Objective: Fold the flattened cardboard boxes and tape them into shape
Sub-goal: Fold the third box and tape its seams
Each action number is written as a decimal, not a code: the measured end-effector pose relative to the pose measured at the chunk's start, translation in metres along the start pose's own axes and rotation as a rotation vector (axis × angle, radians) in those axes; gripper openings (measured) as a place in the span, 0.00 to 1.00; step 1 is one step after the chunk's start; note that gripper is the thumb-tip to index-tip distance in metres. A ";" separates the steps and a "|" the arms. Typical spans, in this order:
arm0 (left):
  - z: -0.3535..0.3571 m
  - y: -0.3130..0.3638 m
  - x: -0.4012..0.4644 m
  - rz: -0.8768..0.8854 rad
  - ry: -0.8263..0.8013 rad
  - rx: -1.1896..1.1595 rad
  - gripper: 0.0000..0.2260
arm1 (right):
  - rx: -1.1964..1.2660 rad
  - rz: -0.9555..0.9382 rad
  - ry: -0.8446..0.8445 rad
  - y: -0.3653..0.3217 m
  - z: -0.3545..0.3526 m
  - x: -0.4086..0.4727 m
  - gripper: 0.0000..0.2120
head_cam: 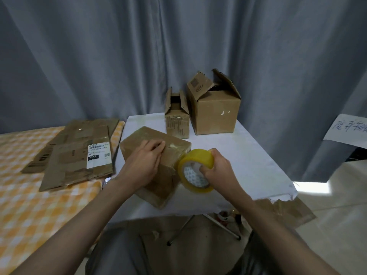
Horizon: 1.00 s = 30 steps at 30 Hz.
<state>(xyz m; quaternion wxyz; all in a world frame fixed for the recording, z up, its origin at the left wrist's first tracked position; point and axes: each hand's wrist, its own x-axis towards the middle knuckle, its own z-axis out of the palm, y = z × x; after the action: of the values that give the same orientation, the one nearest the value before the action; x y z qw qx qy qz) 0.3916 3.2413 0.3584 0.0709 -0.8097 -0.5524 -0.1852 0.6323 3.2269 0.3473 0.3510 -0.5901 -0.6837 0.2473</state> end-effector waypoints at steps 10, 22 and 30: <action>0.002 -0.009 0.021 -0.437 -0.267 -0.182 0.45 | 0.404 0.098 -0.306 -0.007 0.046 0.004 0.25; 0.017 -0.013 0.015 -0.385 -0.266 -0.089 0.57 | 0.381 0.004 -0.287 0.017 0.035 -0.001 0.13; 0.018 -0.007 0.018 -0.409 -0.319 -0.093 0.66 | -0.323 0.001 -0.142 0.095 -0.013 0.040 0.15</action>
<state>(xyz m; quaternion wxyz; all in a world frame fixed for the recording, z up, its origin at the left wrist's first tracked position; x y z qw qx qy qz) 0.3951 3.2649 0.3481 -0.0932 -0.7024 -0.6998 -0.0906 0.7004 3.2825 0.2916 0.2024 -0.6199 -0.7375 0.1757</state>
